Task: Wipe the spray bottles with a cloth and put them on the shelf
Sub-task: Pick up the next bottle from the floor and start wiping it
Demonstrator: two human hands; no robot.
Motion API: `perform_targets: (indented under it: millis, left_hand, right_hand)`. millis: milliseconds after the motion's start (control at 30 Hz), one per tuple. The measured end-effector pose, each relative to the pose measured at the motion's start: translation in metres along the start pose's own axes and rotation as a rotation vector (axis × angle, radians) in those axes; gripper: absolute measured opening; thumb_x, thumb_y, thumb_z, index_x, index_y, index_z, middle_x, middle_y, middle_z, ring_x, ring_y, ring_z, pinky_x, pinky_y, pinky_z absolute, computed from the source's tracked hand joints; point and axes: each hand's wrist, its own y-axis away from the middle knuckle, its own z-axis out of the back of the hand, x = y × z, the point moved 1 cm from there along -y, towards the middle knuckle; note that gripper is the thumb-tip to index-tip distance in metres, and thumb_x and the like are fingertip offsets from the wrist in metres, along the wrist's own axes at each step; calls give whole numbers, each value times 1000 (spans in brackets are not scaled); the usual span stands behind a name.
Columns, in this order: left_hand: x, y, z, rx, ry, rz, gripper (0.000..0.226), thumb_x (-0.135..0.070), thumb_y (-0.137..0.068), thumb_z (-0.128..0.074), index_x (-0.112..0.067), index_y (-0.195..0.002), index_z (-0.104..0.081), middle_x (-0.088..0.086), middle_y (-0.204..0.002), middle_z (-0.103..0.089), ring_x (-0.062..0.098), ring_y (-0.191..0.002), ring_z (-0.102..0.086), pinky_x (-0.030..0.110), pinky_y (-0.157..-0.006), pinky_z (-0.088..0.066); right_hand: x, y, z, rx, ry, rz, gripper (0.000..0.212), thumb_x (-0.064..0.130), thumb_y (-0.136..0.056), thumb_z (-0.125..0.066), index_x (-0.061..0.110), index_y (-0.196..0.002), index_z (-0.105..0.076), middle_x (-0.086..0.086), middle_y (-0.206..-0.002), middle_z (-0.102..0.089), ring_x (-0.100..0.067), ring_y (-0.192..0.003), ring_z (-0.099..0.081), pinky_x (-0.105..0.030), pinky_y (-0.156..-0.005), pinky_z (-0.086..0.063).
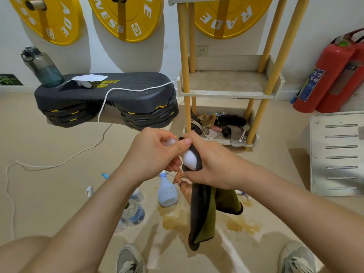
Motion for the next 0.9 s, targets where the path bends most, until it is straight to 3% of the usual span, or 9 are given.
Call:
perform_targets:
  millis: [167,267,333,467,567,667,767,833,900]
  left_hand:
    - [-6,8,33,-56,-92,-124,22,-30,-86,-73,-9,-79,-72,8,-57,-69,20,-52,-68,23,-51,-55]
    - [-2,14,56,-86,-89,-156,8,-16,-86,-73,-10,-82,-71,9,-60,-69,18,-54,-68,25,-54,-56]
    - [1,18,68,-107,-68,-186,8,-4,-85,-73,-12,-83,-71,9,-63,-69,16,-56,-68,24,-56,-56]
    - [11,25,82,-143,-51,-243,28,4,-79,-75,-23,-86,-71,5,-74,-72,14,-63,-68,27,-66,-56]
    - [17,30,87,-175,-91,-294,29,-5,-76,-81,-31,-87,-73,-6,-81,-73,20,-74,-68,36,-74,-59]
    - [19,37,96,-231,-151,-343,22,-20,-70,-81,-35,-85,-75,-13,-83,-71,13,-73,-67,35,-74,-57]
    - [23,43,110,-311,-244,-334,34,-10,-71,-86,-35,-91,-74,-9,-81,-70,15,-75,-67,43,-75,-58]
    - [18,49,118,-337,-319,-286,27,-15,-72,-86,-29,-94,-77,-5,-82,-72,16,-76,-67,42,-77,-57]
    - [5,55,126,-332,-508,-285,24,-28,-75,-83,-24,-99,-78,-3,-84,-73,17,-80,-66,39,-80,-53]
  right_hand:
    - [1,-11,12,192,-290,-106,44,39,-84,-76,30,-120,-52,9,-102,-63,-10,-93,-62,-31,-84,-52]
    - [2,-15,1,273,-687,-183,41,19,-85,-77,14,-122,-57,2,-94,-66,-11,-87,-66,-28,-83,-56]
    - [6,-19,-7,273,-1019,-242,43,19,-84,-76,4,-120,-58,-7,-88,-65,-17,-79,-67,-27,-73,-58]
    - [19,-30,-20,233,-1424,-525,58,60,-75,-64,7,-101,-61,-8,-71,-58,-16,-55,-58,-23,-47,-52]
    - [27,-37,-30,203,-1464,-603,56,60,-88,-51,5,-94,-58,-9,-63,-57,-15,-41,-52,-19,-38,-44]
    - [37,-48,-41,168,-1422,-690,49,50,-99,-42,4,-95,-58,-12,-65,-62,-17,-35,-51,-19,-33,-42]
    - [52,-66,-57,-136,-1321,-729,35,32,-102,-39,2,-92,-56,-18,-61,-64,-24,-36,-55,-20,-36,-41]
    - [62,-76,-71,-354,-1115,-708,40,27,-102,-35,2,-79,-56,-19,-56,-62,-27,-39,-56,-23,-43,-42]
    - [72,-82,-85,-447,-969,-649,51,32,-105,-34,3,-71,-58,-17,-53,-60,-26,-41,-57,-27,-48,-45]
